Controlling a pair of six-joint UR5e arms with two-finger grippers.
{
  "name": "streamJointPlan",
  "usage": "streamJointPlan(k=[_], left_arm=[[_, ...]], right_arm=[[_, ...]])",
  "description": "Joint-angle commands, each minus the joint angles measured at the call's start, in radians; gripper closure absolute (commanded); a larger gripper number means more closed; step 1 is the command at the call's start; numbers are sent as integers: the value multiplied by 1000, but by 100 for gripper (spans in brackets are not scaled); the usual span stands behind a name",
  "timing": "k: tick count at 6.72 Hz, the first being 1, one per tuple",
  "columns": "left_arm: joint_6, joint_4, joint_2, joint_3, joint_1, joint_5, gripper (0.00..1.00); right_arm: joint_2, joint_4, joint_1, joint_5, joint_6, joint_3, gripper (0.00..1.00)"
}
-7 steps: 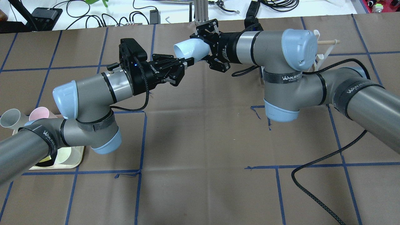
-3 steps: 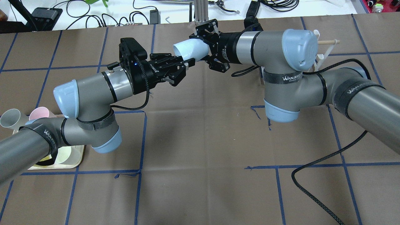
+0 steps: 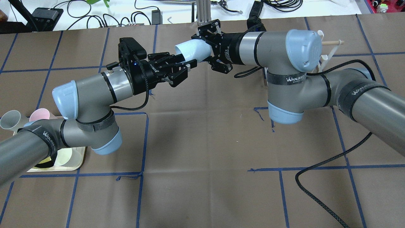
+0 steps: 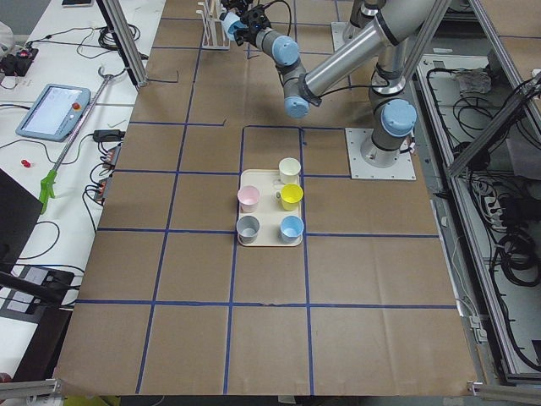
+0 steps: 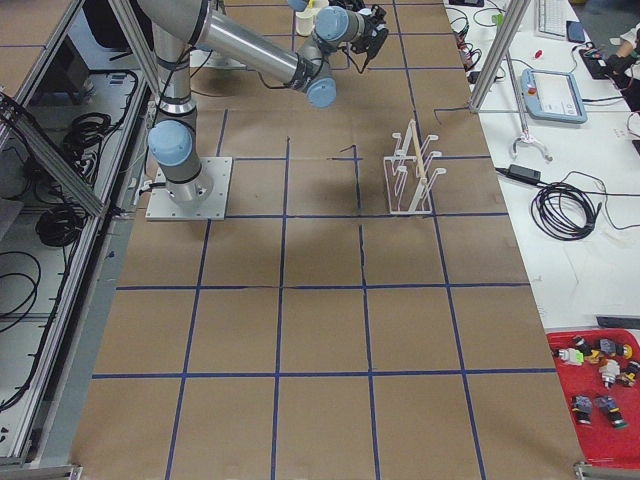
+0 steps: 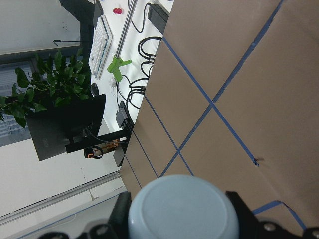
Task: Transfer IKEA cup to right arm and place on rack
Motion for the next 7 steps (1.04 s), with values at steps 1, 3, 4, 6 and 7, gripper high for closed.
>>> streamJointPlan(k=[1,3,4,6,7], left_arm=[[-22,8,30,-10,77,-17,51],[-22,9,60,-48,164,-71,51],[-22,4,80,-50,188,-69,51],[-21,-80,78,-7,191,-34,30],[-21,-155,85,32,191,14,25]], right_arm=[[0,0,-1,1,-2,0,66],[2,3,-22,1,-9,-3,67],[0,2,-48,1,-9,-3,67],[0,-5,-70,3,-12,0,68],[0,-8,-93,3,-14,0,69]])
